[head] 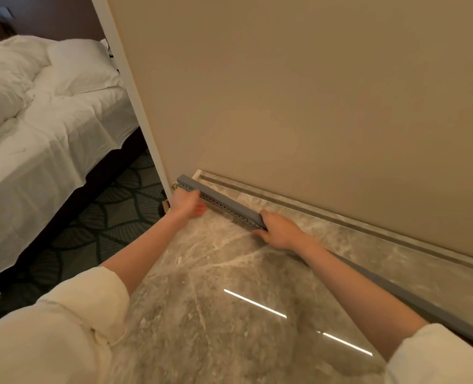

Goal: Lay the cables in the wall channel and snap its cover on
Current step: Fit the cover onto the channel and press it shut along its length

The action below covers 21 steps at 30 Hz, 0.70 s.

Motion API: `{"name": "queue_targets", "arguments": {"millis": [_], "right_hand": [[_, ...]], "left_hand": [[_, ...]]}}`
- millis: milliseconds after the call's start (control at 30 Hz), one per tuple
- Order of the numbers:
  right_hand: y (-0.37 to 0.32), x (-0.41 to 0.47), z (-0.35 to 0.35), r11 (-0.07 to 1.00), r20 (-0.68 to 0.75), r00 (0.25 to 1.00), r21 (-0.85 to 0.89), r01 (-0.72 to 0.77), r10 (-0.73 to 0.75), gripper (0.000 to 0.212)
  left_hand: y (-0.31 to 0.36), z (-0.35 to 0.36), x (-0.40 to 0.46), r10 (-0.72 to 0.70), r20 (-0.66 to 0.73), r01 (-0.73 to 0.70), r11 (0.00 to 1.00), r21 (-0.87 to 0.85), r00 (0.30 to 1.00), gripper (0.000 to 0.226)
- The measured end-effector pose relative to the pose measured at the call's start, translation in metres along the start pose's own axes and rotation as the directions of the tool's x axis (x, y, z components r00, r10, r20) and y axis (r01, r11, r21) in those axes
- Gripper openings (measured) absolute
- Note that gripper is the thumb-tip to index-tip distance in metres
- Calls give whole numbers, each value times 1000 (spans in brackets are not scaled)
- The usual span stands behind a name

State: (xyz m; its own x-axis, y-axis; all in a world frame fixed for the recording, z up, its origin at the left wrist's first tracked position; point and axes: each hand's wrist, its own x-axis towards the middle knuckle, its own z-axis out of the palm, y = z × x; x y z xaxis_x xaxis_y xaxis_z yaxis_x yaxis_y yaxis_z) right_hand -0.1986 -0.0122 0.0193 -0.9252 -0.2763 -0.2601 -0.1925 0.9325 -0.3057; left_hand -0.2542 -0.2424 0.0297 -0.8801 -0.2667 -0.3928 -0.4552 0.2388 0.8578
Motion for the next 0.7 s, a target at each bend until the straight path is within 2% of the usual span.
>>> {"name": "queue_targets", "arguments": {"millis": [33, 67, 100, 167, 200, 267, 367, 467, 533, 700], "right_hand": [[-2, -2, 5, 1000, -35, 999, -11, -9, 9, 33], [-5, -5, 10, 999, -80, 997, -34, -18, 15, 31], [-7, -6, 16, 997, -130, 991, -66, -28, 19, 31], [-9, -11, 25, 989, -223, 975, -144, -42, 9, 33], [-8, -13, 27, 984, -247, 969, -176, -43, -2, 36], [-1, -19, 26, 980, -249, 968, -198, -36, -15, 40], [19, -34, 21, 981, -228, 973, -193, -9, -36, 39], [42, -56, 19, 976, -218, 973, -215, 27, -75, 41], [57, -72, 18, 975, -207, 974, -216, 43, -89, 41], [97, -111, 15, 976, -166, 983, -213, 46, -83, 42]], "left_hand": [[-4, 6, -8, 137, -25, -130, 974, 188, 990, 15], [-8, 11, -18, 298, -33, -266, 891, 368, 954, 11], [-13, 17, -26, 460, -6, -394, 766, 508, 888, 4], [-22, 30, -36, 678, 133, -569, 474, 672, 723, 29], [-24, 34, -37, 703, 236, -622, 359, 696, 670, 44], [-25, 38, -37, 672, 422, -704, 212, 678, 608, 57], [-24, 40, -31, 615, 559, -757, 98, 647, 557, 45], [-22, 48, -30, 624, 564, -747, 49, 663, 541, 38], [-18, 60, -36, 599, 619, -776, 6, 631, 508, 37], [-11, 109, -72, 507, 793, -898, -82, 433, 336, 35]]}}
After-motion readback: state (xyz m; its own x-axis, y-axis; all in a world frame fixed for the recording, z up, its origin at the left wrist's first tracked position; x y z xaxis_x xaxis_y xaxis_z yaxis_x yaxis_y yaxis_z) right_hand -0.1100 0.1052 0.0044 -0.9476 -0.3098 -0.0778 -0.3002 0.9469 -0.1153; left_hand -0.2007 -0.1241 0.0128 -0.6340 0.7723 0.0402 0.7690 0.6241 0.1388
